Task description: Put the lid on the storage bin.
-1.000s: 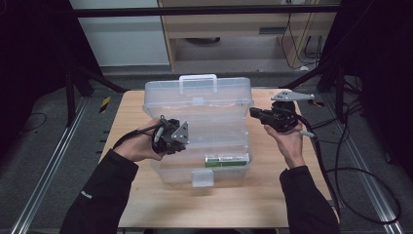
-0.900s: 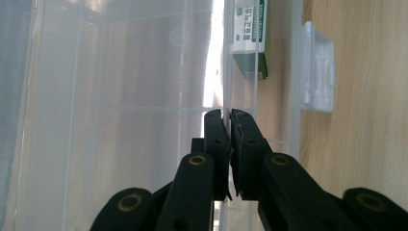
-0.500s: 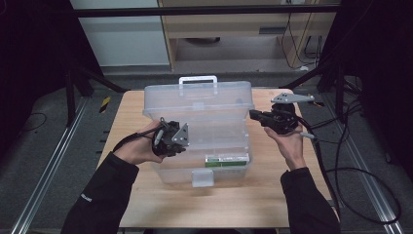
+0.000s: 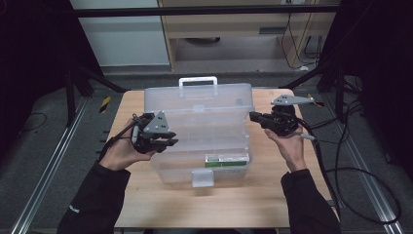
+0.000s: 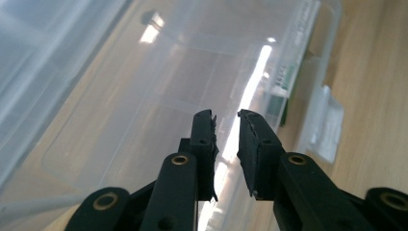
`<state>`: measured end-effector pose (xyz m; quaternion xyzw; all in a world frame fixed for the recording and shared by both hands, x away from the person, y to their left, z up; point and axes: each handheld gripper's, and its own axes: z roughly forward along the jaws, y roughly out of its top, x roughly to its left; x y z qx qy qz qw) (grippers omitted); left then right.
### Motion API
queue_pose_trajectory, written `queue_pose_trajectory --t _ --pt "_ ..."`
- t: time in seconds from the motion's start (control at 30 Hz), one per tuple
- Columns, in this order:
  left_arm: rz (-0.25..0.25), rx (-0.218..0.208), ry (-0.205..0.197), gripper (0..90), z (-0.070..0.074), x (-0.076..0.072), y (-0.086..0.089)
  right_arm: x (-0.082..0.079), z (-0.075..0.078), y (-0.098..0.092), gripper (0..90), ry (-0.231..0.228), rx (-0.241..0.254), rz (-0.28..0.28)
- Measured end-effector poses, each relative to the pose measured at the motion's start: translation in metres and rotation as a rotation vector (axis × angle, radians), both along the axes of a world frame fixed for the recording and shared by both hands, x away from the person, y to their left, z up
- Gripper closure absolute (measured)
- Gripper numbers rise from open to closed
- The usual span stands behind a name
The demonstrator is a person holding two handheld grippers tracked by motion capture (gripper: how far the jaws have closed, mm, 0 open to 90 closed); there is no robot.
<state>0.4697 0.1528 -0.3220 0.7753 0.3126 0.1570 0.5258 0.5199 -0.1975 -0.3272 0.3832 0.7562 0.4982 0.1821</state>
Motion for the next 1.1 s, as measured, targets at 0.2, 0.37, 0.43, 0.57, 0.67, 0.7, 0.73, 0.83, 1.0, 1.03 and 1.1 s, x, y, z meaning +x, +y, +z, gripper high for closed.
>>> queue_pose_trajectory --t 0.2,0.37,0.43,0.57,0.67,0.7,0.73,0.83,1.0,1.03,1.1 --pt "0.090 -0.065 0.008 80.2 -0.006 0.002 0.018 -0.003 -0.002 0.000 90.0 0.005 -0.001 0.006" --pt "0.183 -0.103 0.004 87.2 -0.011 0.006 0.038 -0.004 -0.004 0.000 90.0 0.011 -0.007 0.015" --pt "0.203 -0.120 0.004 88.8 -0.013 0.007 0.045 -0.006 -0.005 0.000 90.0 0.013 -0.014 0.018" --pt "0.233 -0.143 0.005 89.1 -0.017 0.006 0.056 -0.008 -0.009 0.001 90.0 0.019 -0.016 0.027" --pt "0.241 -0.148 0.002 89.3 -0.019 0.004 0.060 -0.010 -0.012 0.003 90.0 0.024 -0.024 0.031" --pt "0.255 -0.149 -0.004 89.3 -0.020 0.004 0.061 -0.010 -0.013 0.003 90.0 0.024 -0.026 0.032" --pt "0.261 -0.157 -0.002 89.4 -0.021 0.003 0.061 -0.011 -0.014 0.003 90.0 0.024 -0.027 0.035" --pt "0.277 -0.164 -0.008 89.5 -0.022 0.003 0.063 -0.012 -0.016 0.004 90.0 0.027 -0.028 0.036" --pt "0.286 -0.181 -0.006 89.5 -0.026 0.001 0.068 -0.016 -0.020 0.002 90.0 0.030 -0.030 0.046" --pt "0.284 -0.181 -0.005 89.5 -0.027 0.001 0.069 -0.017 -0.021 0.002 90.0 0.031 -0.031 0.046" --pt "0.287 -0.186 -0.001 89.5 -0.029 0.000 0.069 -0.018 -0.023 0.003 90.0 0.027 -0.040 0.046"
